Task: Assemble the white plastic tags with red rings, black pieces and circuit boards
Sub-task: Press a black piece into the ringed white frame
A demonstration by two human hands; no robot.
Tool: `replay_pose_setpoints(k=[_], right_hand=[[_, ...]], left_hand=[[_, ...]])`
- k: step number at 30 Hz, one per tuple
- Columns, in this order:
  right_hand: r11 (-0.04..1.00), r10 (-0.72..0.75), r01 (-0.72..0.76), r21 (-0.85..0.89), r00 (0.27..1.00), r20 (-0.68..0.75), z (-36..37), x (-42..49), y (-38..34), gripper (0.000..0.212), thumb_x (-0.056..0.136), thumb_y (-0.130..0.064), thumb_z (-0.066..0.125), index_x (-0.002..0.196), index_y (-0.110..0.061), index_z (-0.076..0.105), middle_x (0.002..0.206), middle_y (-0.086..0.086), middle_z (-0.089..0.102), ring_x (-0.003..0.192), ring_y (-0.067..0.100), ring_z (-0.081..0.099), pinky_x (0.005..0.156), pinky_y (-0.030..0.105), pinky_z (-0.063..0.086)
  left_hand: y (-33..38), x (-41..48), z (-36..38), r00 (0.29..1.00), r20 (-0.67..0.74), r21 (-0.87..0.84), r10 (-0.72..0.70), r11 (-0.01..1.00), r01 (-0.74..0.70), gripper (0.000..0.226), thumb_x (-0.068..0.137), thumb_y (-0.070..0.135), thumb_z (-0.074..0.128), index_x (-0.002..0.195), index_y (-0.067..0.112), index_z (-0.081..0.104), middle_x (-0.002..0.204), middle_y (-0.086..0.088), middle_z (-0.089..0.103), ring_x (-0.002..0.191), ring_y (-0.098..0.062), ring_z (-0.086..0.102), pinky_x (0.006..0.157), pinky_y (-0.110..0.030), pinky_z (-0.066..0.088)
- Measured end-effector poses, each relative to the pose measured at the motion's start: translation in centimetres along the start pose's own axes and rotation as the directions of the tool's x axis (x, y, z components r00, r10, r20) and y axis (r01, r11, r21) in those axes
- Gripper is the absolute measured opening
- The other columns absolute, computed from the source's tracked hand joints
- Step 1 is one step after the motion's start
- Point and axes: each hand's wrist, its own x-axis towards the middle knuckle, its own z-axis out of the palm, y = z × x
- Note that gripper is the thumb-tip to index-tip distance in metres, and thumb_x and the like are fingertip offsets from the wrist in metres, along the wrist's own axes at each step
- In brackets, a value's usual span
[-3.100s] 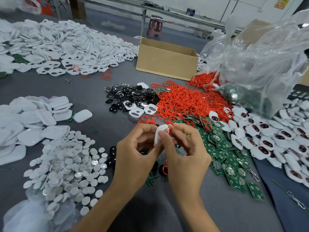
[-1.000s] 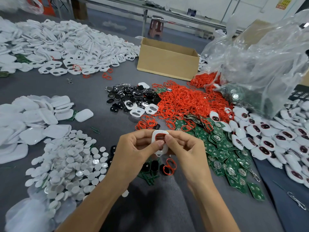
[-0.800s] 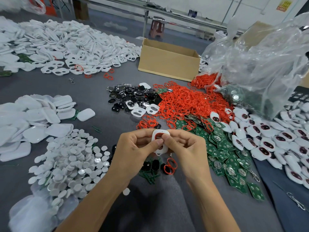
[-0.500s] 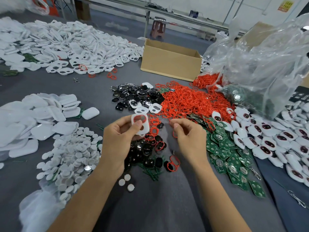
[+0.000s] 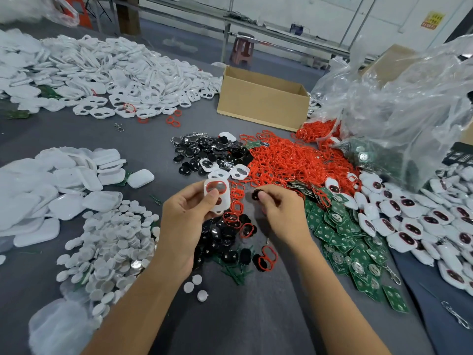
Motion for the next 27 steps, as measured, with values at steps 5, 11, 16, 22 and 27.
replay_pose_setpoints(k=[5,11,16,22,27], right_hand=[[0.765,0.030,-0.080,0.639,0.996,0.088,-1.6,-3.1,-2.3,0.022,0.093,0.002,0.054,0.102,-0.010,0.070,0.073,0.003,0.072,0.067,0.007,0.067,0.062,0.016,0.049],[0.587,0.078,-0.137,0.798,0.991,0.112,-1.9,-4.5,-3.9,0.018,0.094,0.002,0.051,0.102,-0.003,0.067,0.087,0.018,0.074,0.080,0.024,0.072,0.068,0.024,0.054],[0.534,0.186,-0.155,0.831,0.980,0.063,-1.8,-4.8,-4.2,0.018,0.088,0.002,0.057,0.093,-0.007,0.072,0.083,0.011,0.074,0.077,0.018,0.071,0.071,0.022,0.054],[0.468,0.241,-0.254,0.846,0.958,0.155,-1.5,-5.1,-4.2,0.017,0.085,0.001,0.061,0.094,-0.003,0.074,0.081,0.014,0.073,0.067,0.016,0.066,0.064,0.022,0.055],[0.482,0.230,-0.269,0.834,0.957,0.176,-1.5,-5.1,-4.1,0.018,0.081,-0.004,0.065,0.096,-0.004,0.075,0.087,0.016,0.074,0.069,0.017,0.066,0.062,0.022,0.055]], left_hand=[[-0.3,-0.6,0.8,0.997,0.079,0.055,-0.009,0.998,0.005,0.019,0.087,0.005,0.066,0.104,0.009,0.073,0.093,-0.011,0.076,0.086,-0.021,0.070,0.082,-0.035,0.057],[-0.2,-1.0,1.0,0.986,0.165,0.013,-0.016,1.000,0.014,0.036,0.069,0.026,0.073,0.101,0.012,0.075,0.096,-0.016,0.075,0.091,-0.031,0.071,0.086,-0.041,0.058],[0.0,-1.2,1.1,0.975,0.221,-0.021,-0.004,1.000,0.009,0.033,0.061,0.032,0.077,0.091,0.020,0.079,0.089,-0.008,0.076,0.079,-0.015,0.070,0.073,-0.025,0.059],[-0.1,-1.5,1.3,0.972,0.235,0.064,0.015,0.997,-0.031,0.031,0.065,0.031,0.076,0.094,0.021,0.078,0.093,-0.012,0.074,0.084,-0.019,0.070,0.071,-0.027,0.058],[0.0,-1.5,1.3,0.975,0.222,0.075,0.015,0.997,-0.032,0.025,0.067,0.025,0.075,0.091,0.021,0.079,0.089,-0.009,0.076,0.080,-0.018,0.070,0.070,-0.027,0.060]])
